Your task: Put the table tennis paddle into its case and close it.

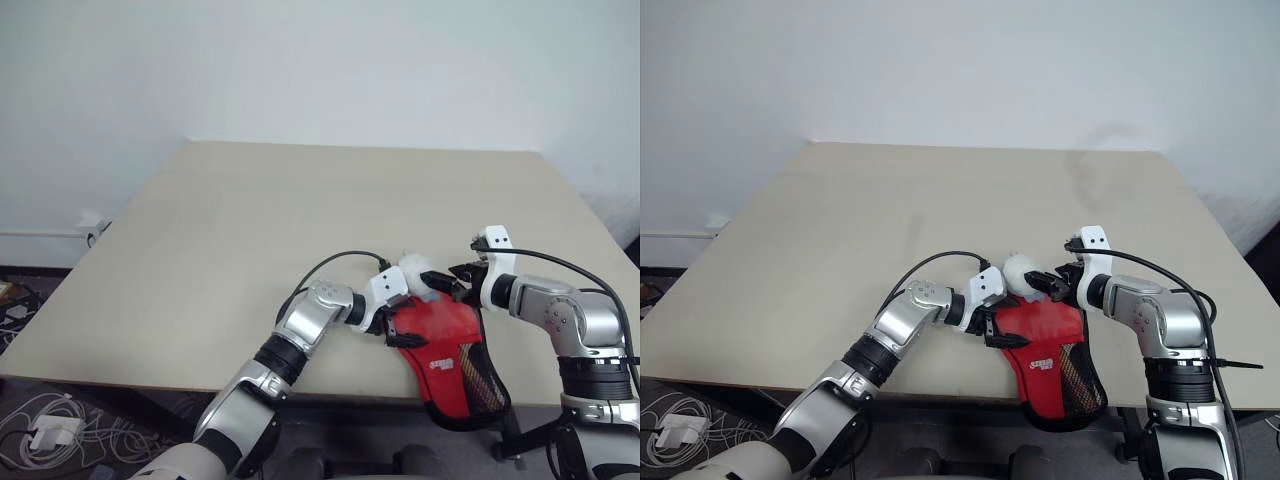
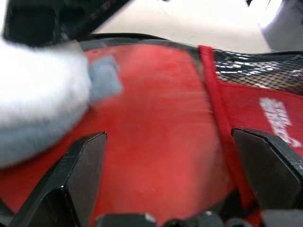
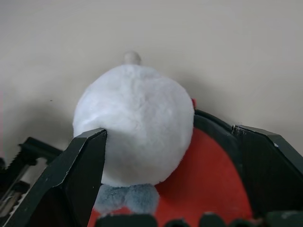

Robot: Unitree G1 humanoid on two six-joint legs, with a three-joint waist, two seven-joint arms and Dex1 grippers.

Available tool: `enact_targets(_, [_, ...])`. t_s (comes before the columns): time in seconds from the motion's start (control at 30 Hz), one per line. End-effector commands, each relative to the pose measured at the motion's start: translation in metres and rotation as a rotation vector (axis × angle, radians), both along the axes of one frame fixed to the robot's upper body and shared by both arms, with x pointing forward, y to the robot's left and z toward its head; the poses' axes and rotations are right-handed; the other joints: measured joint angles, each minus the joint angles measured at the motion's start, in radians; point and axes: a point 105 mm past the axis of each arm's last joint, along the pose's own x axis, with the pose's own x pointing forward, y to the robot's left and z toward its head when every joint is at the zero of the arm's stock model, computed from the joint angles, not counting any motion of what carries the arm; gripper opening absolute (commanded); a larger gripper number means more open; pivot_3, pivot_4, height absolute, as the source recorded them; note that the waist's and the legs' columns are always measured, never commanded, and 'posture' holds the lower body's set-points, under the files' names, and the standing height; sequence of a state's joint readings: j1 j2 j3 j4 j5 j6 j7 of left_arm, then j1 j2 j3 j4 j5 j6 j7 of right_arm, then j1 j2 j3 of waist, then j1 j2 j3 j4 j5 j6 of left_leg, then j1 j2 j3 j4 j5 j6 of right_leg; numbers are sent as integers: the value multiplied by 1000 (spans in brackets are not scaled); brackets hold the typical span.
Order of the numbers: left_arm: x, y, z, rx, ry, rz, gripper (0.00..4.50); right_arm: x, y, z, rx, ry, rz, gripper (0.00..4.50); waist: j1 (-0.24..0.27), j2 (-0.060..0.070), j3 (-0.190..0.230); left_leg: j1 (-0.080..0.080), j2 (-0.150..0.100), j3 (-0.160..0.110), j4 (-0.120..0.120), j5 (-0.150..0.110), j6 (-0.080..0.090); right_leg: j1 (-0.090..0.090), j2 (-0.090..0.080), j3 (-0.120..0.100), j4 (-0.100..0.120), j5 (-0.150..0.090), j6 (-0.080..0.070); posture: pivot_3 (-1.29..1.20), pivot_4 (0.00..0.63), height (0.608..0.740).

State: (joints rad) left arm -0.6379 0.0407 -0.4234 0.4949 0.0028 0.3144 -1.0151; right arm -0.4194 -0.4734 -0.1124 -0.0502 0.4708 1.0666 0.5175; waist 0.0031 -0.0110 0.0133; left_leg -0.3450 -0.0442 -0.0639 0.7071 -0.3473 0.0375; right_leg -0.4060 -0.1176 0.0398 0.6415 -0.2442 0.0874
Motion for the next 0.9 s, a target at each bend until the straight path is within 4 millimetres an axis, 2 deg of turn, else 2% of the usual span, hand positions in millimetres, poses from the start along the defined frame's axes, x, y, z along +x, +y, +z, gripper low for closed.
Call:
enact_targets(0.03, [0, -3, -7, 47, -19, 4, 4467, 8, 2, 11, 23, -34, -19, 4500, 0, 0, 0, 0, 0, 0, 0, 0, 0, 0, 0, 0, 0, 0, 0, 0, 0, 716])
enact_targets(0.2, [-16, -5, -17, 73, -3, -41, 4467, 5, 11, 8, 37, -13, 9, 4500, 0, 1, -1, 0, 0, 0, 0, 0, 0, 0, 0, 0, 0, 0, 0, 0, 0, 716])
enact_targets(0.3, [-19, -6, -19, 72, 12, -35, 4467, 5, 12, 7, 52, -3, 7, 4500, 0, 1, -1, 0, 0, 0, 0, 0, 0, 0, 0, 0, 0, 0, 0, 0, 0, 716])
enact_targets(0.43, [-18, -5, -17, 69, 22, -19, 4500, 4, 17, 8, 70, -2, 24, 3629, 0, 2, -1, 1, 0, 0, 0, 0, 0, 1, 0, 0, 0, 0, 0, 0, 0, 716])
enact_targets(0.63, [-15, -2, -18, 86, 40, 2, 4500, 5, 20, 7, 63, 2, 37, 1528, 0, 2, -1, 1, 0, 0, 0, 0, 0, 1, 0, 0, 0, 0, 0, 0, 0, 716])
enact_targets(0.77, [-17, 1, -28, 157, 54, 6, 4500, 16, 14, 14, -19, -79, -1, 253, 0, 2, -2, 1, 0, 0, 0, 0, 0, 2, 0, 0, 0, 0, 0, 0, 0, 716])
enact_targets(0.8, [-17, 0, -30, 169, 53, 10, 4500, 20, 12, 18, -35, -103, -15, 16, 0, 3, -2, 2, 0, 0, 0, 0, 0, 2, 0, 0, 0, 0, 0, 0, 0, 716])
enact_targets(0.9, [-18, 1, -37, 212, 53, 17, 4500, 31, 6, 30, -109, -184, -33, 16, 2, 3, -2, 3, -1, -1, 0, 0, 0, 4, 0, -1, -1, 0, 0, 0, 0, 716])
